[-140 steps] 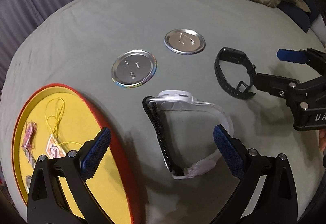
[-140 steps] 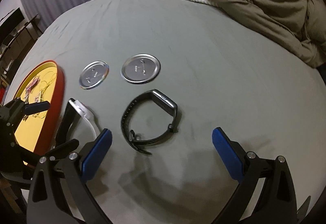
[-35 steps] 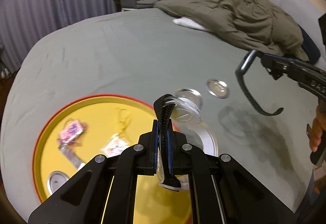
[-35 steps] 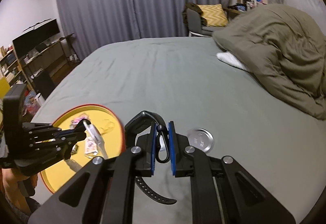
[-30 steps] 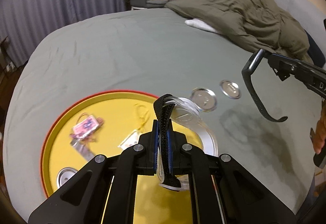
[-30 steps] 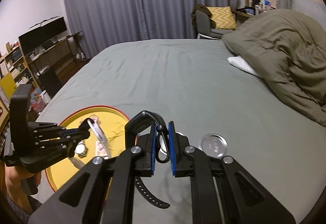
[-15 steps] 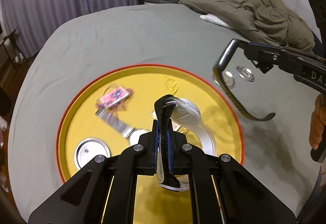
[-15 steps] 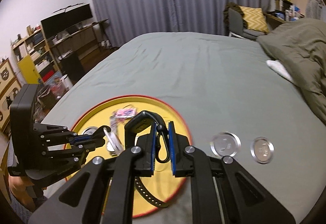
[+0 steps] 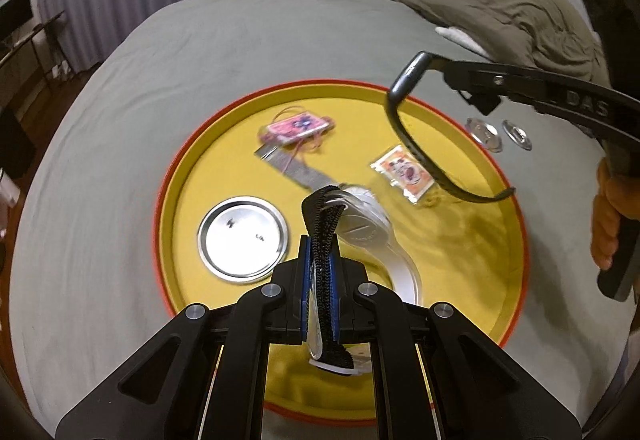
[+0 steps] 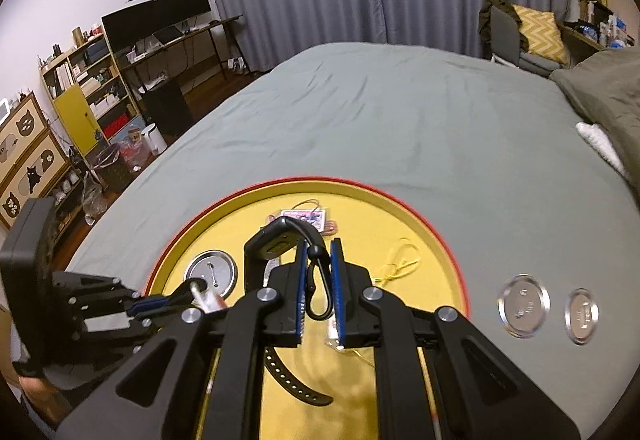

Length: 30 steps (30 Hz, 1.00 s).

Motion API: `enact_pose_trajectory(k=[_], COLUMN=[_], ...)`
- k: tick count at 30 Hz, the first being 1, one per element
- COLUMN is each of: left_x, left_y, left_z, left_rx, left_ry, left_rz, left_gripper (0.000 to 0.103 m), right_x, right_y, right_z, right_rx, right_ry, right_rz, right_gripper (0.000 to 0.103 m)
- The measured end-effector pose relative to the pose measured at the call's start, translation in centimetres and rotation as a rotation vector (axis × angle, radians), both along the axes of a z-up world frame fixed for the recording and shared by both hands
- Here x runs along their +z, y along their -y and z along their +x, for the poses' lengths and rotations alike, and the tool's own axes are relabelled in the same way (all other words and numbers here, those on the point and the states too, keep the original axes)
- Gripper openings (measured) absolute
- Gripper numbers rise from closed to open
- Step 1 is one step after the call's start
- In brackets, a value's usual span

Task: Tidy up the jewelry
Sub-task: 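Carry the black band and white-strap watch over the yellow tray, then open the right gripper to drop the band while the left releases the white watch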

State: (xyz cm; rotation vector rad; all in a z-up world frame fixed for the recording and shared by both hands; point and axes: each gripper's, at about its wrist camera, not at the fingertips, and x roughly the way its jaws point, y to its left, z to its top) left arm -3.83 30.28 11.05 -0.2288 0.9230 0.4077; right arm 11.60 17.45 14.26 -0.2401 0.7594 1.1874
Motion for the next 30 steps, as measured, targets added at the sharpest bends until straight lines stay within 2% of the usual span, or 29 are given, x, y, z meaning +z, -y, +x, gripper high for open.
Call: enact_pose_trajectory(k=[5,12,19,30], left_x=[-1.4,-2.4,-3.8,-4.3], left_y=[-1.1,-0.9,-1.0,-0.8], left_z=[-0.3,0.0,0.5,1.0], left_rx=[0.030,0.025,0.025,0.018], left_ry=[-0.027,-0.060,-0.103,-0.112], left_rz=[0.003,0.011,0.023,0.023], left_gripper=[0.007,0.007,0.007,0.007], right_x=[-1.7,-3.8,-5.5,-7.3], right_y=[-2.2,-4.3,-5.6,-6.0], right_z=[0.2,1.3,2.1,2.8], right_rx=[0.016,0.004,-0.017,-0.046], right_ry=[-0.012,-0.024,-0.021,-0.029], right_rz=[-0.029,-0.088,-0.151,-0.207], right_gripper=[0.011,0.011,0.011,0.012])
